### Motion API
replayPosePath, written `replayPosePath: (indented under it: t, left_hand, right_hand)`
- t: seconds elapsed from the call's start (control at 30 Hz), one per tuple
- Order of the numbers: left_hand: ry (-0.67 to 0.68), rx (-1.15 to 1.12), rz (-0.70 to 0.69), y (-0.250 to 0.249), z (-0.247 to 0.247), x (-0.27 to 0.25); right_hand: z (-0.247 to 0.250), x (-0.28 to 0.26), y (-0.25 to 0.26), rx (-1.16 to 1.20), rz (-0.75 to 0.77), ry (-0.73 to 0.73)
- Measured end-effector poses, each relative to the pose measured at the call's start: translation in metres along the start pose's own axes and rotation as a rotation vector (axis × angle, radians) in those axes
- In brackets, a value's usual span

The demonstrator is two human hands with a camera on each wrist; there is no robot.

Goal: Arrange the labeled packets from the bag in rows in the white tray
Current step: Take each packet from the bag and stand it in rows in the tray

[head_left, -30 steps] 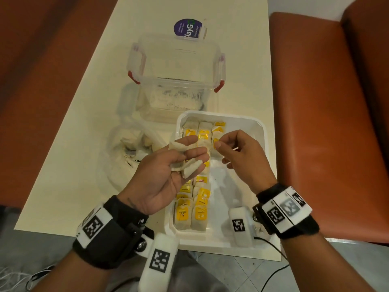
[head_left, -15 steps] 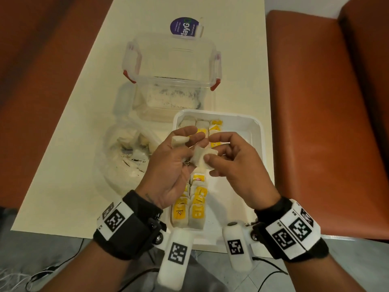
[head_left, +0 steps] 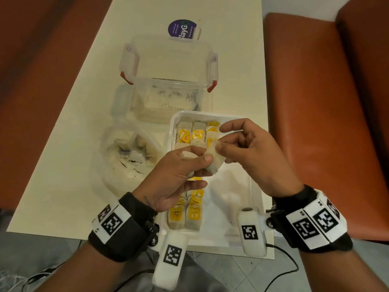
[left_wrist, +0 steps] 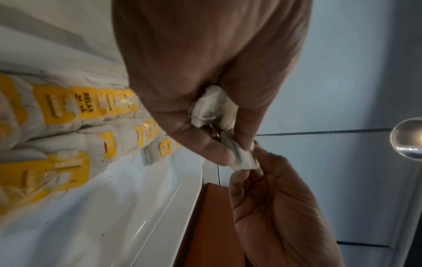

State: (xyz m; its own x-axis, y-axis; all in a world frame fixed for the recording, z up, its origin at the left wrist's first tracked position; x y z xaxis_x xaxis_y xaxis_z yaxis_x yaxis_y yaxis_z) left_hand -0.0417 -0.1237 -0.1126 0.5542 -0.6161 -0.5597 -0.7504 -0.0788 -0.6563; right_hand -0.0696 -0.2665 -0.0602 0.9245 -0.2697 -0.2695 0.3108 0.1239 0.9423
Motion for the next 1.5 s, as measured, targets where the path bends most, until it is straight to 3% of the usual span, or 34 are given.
replayPosePath:
  t: [0.17,0.6,0.83,1.1,1.27,1.5]
  left_hand:
    - [-0.067,0.026,-0.068,-0.001,0.004,0.000]
    - [-0.151,0.064,-0.028,0.004,0.015,-0.007]
    - [-0.105,0.109,0.061,0.009,0.021,-0.022]
    - [-0.032,0.244,0.072,0.008,0.023,-0.041]
    - [-0.079,0.138,0.107,0.009,0.026,-0.042]
    - [-0.128,0.029,0.132,0.014,0.027,-0.041]
  right_hand:
    - [-0.010,-0.007,-0.017,-0.072,-0.092,0.078]
    - [-0.010,0.007,-0.031,-0.031,-0.119,0.038]
    - [0.016,0.030,-0.056,-0.104,-0.190,-0.074]
    - [0.009,0.042,-0.082,-0.322,-0.256,0.038]
    - [-0.003,0.048,-0.096,-0.370,-0.301,0.088]
    - [0.001,0.058,-0.107,-0.387,-0.332,-0.014]
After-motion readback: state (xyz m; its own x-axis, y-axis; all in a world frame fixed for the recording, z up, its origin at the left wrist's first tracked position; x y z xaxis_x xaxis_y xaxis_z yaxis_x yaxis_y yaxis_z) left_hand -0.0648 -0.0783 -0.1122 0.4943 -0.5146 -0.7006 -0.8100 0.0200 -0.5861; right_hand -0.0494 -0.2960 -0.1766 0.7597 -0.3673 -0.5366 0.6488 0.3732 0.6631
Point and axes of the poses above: each hand's wrist, its own x-axis towards the middle knuckle, its own z-axis out of the back of the hand, y = z × x, the point moved 8 cm from there along x, towards the middle knuckle, and after that the axes turned 4 degrees about -x, right-handed, at the moved point
